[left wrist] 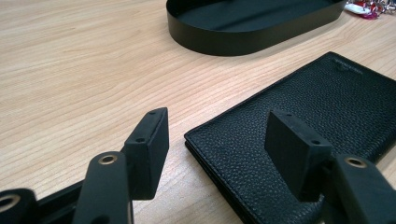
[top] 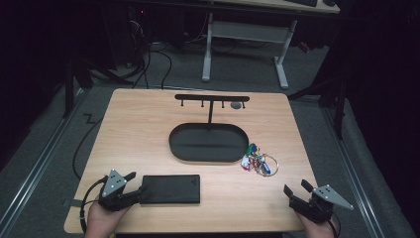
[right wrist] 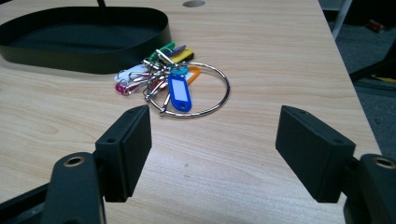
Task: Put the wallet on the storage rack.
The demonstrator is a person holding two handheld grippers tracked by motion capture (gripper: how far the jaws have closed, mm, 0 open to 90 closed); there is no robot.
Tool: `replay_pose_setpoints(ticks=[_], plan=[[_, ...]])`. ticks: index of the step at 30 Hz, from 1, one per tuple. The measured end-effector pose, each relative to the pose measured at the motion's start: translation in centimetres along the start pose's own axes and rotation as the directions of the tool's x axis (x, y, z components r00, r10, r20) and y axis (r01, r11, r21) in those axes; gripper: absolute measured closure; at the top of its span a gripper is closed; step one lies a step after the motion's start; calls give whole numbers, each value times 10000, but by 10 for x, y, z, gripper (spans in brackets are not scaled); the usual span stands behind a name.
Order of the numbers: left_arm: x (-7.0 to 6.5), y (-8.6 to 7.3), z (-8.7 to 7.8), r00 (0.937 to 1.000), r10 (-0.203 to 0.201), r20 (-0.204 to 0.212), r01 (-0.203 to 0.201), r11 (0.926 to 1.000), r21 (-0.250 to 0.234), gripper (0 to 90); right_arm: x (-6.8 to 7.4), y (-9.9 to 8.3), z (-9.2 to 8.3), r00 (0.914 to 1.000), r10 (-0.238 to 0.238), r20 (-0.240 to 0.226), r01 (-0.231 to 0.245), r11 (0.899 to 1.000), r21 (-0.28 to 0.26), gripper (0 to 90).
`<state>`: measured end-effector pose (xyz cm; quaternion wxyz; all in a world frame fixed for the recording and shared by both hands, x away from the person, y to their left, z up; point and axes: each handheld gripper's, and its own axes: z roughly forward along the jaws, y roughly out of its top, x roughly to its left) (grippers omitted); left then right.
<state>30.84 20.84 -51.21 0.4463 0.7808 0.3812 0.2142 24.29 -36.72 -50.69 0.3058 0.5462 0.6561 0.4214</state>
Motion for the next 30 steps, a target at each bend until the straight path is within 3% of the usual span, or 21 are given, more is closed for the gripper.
replay_pose_setpoints(ticks=[12, 15, 20, 23, 30], plan=[[4, -4, -4, 9999, 16, -119, -16, 10000, 39, 410, -2, 0, 2, 9999, 98, -80, -99, 9999, -48, 280], [6, -5, -4, 9994, -310, -176, 310, 9995, 15, 408, 1, 1, 6, 9999, -15, -126, 15, 10000, -31, 288], [11, -7, -6, 9975, -465, -525, 475, 9987, 190, 444, 4, 1, 10, 9996, -38, -287, 38, 10000, -13, 312], [15, -9, -7, 9963, -664, -554, 681, 9972, 300, 514, 4, 1, 10, 9996, -71, -290, 70, 10000, -36, 315], [23, -11, -4, 9954, -873, -383, 912, 9894, 1133, 846, 3, 0, 9, 9996, -1, -300, 3, 10000, 60, 321]])
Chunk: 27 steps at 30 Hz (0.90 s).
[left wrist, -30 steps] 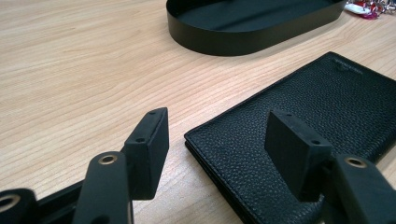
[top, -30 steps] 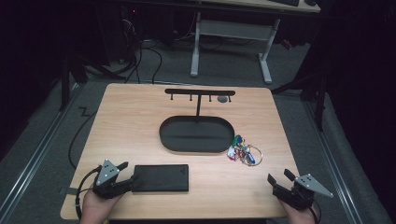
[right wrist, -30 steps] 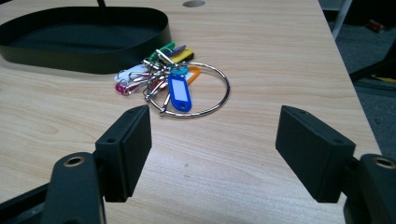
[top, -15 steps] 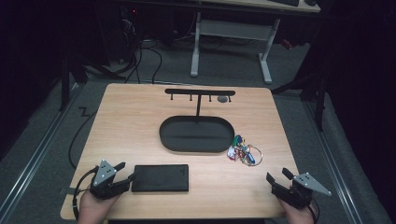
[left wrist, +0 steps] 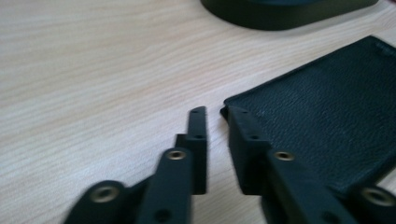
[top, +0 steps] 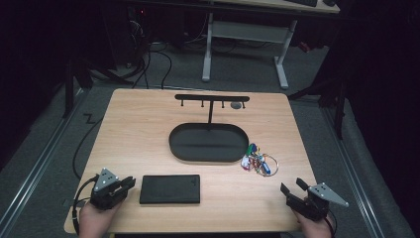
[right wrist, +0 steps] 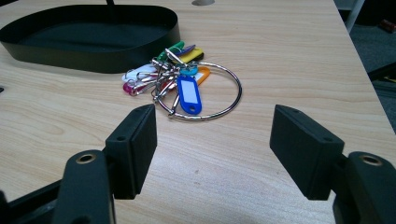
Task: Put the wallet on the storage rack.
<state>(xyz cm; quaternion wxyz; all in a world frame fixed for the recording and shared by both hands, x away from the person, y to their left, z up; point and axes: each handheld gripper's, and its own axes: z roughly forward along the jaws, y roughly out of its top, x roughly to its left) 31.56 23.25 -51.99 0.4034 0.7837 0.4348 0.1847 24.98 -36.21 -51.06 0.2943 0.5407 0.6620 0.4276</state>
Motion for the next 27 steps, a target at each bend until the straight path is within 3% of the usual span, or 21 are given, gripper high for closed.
replay_pose_setpoints(ticks=[2, 16, 27], plan=[[0, -1, 1, 10000, 36, -46, -35, 9998, 219, 900, 0, 0, 0, 10000, -40, 12, 41, 10000, -13, 323], [-17, -13, 3, 9963, 864, 28, -862, 9910, 1023, 900, 6, 9, 15, 9991, -124, -412, 127, 9999, 82, 326], [-36, -16, -1, 9879, 1517, 313, -1542, 9822, 1073, 900, 12, 14, 27, 9973, -231, -695, 239, 9996, 117, 327]])
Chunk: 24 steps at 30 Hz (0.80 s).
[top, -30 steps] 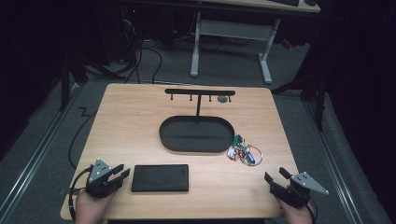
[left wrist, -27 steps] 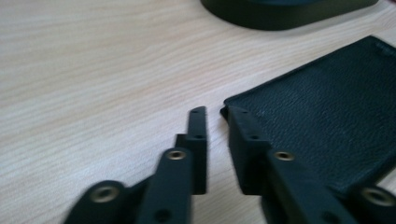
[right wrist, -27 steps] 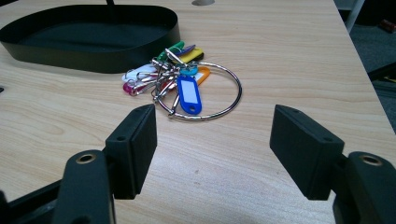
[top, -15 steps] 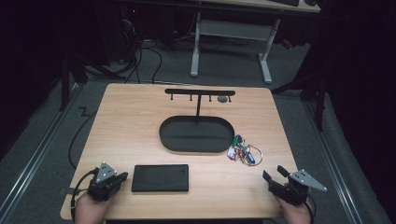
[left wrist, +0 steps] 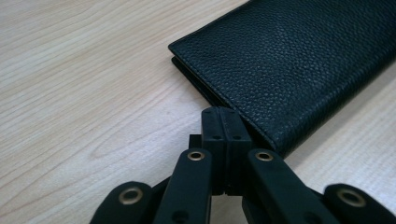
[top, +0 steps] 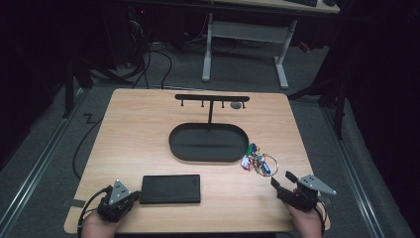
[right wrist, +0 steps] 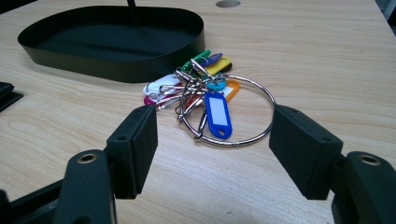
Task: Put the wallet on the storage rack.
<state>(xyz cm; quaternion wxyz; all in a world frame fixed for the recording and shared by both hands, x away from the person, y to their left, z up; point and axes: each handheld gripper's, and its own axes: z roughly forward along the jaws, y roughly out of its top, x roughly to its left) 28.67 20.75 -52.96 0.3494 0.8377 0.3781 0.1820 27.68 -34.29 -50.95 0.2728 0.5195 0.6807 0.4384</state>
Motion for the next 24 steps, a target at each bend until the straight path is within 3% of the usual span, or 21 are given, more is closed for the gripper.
replay_pose_setpoints(ticks=[8, 10, 15, 24], plan=[[-17, 0, -3, 9985, 487, 269, -489, 9988, 66, 900, 2, 3, 6, 9999, -2, -115, 2, 10000, -8, 329], [-29, 1, -4, 9953, 920, 294, -923, 9957, 87, 900, 2, 4, 9, 9998, -24, -176, 24, 10000, -1, 329], [-43, 2, -4, 9900, 1327, 485, -1334, 9910, 102, 900, 6, 7, 16, 9994, -92, -323, 93, 10000, 27, 328], [-58, 4, -3, 9815, 1681, 914, -1691, 9856, 34, 895, 10, 9, 23, 9986, -163, -499, 168, 9998, 104, 329]])
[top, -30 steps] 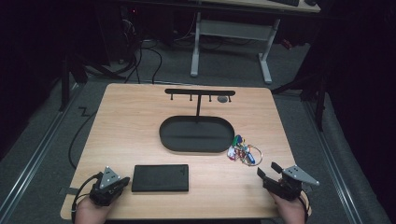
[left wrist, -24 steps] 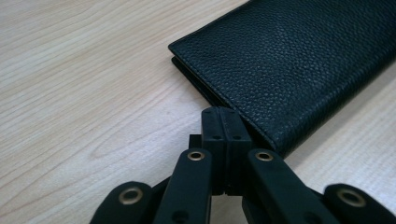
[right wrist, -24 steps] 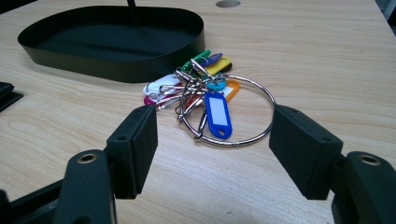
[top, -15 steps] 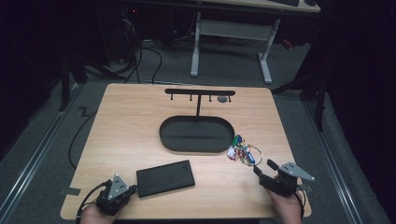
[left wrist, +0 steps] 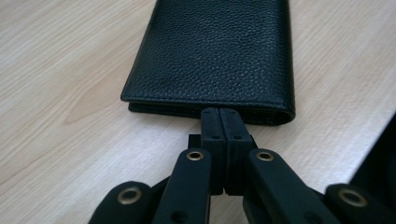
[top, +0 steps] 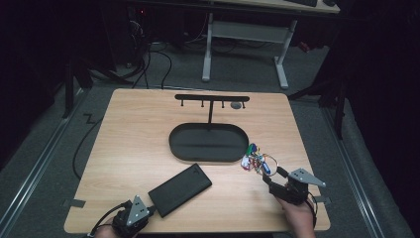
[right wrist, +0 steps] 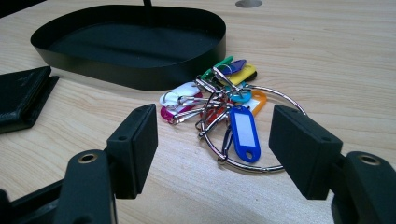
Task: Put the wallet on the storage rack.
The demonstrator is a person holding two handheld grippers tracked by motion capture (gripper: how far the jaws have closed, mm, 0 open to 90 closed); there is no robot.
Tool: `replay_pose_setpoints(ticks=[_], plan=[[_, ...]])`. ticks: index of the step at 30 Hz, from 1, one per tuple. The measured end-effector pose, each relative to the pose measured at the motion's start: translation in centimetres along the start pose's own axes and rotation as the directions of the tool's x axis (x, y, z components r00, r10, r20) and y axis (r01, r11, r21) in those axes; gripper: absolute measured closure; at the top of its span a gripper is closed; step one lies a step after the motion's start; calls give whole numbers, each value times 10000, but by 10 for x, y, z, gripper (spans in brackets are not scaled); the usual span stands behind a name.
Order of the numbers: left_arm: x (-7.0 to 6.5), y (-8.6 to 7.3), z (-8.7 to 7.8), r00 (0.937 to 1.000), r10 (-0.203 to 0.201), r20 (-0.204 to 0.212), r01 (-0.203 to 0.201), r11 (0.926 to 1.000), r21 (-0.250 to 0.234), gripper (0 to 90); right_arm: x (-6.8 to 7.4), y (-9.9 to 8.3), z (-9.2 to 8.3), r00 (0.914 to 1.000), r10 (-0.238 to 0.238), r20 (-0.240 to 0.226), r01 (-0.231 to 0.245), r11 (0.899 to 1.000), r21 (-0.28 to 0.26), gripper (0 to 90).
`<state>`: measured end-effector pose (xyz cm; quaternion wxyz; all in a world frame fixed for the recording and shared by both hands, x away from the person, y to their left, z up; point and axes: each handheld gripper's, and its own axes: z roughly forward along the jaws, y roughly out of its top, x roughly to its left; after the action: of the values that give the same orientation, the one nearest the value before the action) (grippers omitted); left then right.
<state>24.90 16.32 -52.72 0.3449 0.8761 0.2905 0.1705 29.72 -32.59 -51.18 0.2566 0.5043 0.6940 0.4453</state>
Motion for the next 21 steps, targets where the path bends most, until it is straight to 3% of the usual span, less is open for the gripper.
replay_pose_setpoints(ticks=[4, 7, 14, 21], plan=[[-6, 2, 1, 9994, 318, 139, -318, 9995, -9, 881, 0, 0, 0, 10000, 8, -7, -8, 10000, 4, 329], [-7, 3, -2, 9990, 448, -82, -447, 9989, 109, 866, -1, -1, -1, 10000, 57, 10, -57, 10000, 19, 329], [9, 0, -16, 9976, -306, -617, 268, 9978, -614, 814, -4, -2, -4, 10000, 81, 56, -81, 10000, 1, 330], [11, 8, -13, 9973, -147, -716, 77, 9952, -976, 654, -5, -6, -10, 9999, 29, 101, -29, 10000, 34, 328]])
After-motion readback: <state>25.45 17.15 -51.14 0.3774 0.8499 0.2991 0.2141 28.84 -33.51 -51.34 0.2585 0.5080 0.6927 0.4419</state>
